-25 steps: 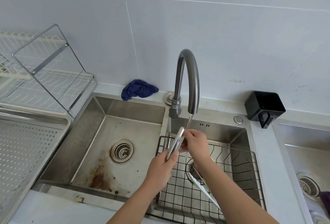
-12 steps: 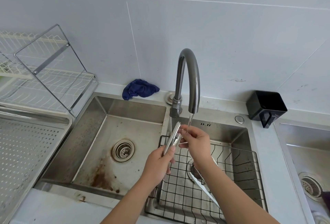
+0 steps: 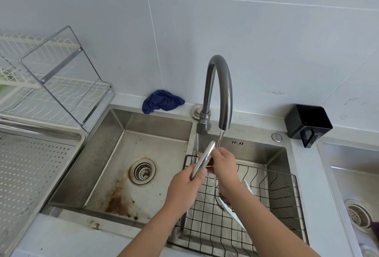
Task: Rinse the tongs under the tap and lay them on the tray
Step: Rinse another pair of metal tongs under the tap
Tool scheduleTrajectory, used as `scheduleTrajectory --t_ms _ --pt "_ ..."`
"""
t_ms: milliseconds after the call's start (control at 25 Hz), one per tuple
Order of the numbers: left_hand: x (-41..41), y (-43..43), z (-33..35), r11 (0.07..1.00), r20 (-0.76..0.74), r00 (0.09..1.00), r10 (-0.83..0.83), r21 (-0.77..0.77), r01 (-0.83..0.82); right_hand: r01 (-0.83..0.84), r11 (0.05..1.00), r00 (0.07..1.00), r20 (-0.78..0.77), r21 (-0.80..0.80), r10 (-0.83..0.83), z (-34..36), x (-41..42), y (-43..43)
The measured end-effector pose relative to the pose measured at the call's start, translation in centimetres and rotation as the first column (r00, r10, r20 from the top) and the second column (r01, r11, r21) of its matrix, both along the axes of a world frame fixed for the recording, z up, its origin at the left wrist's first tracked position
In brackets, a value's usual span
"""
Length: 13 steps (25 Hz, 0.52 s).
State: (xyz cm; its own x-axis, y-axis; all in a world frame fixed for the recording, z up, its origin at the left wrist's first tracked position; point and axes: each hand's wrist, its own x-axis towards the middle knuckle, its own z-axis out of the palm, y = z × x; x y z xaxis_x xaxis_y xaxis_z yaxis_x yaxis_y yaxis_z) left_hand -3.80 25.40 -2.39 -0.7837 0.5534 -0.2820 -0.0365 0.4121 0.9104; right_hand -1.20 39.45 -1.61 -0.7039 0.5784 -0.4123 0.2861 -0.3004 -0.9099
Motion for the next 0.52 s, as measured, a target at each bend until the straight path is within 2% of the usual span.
scheduleTrajectory --t_ms 80,240,360,520 --pt "-0.13 0.02 0.24 1.000 0.019 1.000 0.014 0.015 -0.015 -0.028 0.998 0.999 -0.016 -0.052 0.028 0.05 -0.08 0.15" --pt "-0.12 0.49 0.40 0.999 0.097 0.994 0.040 0.032 -0.043 0.067 0.997 0.996 -0.056 -0.048 -0.069 -0.01 -0.23 0.70" --pt "-0.04 0.31 0.28 0.996 0.141 0.989 0.052 0.058 -0.061 0.028 0.997 0.994 -0.104 -0.067 -0.035 -0.36 0.15 0.64" --pt "0.01 -0.35 -0.15 0.998 0.062 0.997 0.050 0.029 -0.052 0.036 0.999 0.997 -0.065 -0.011 -0.036 -0.26 0.24 0.71"
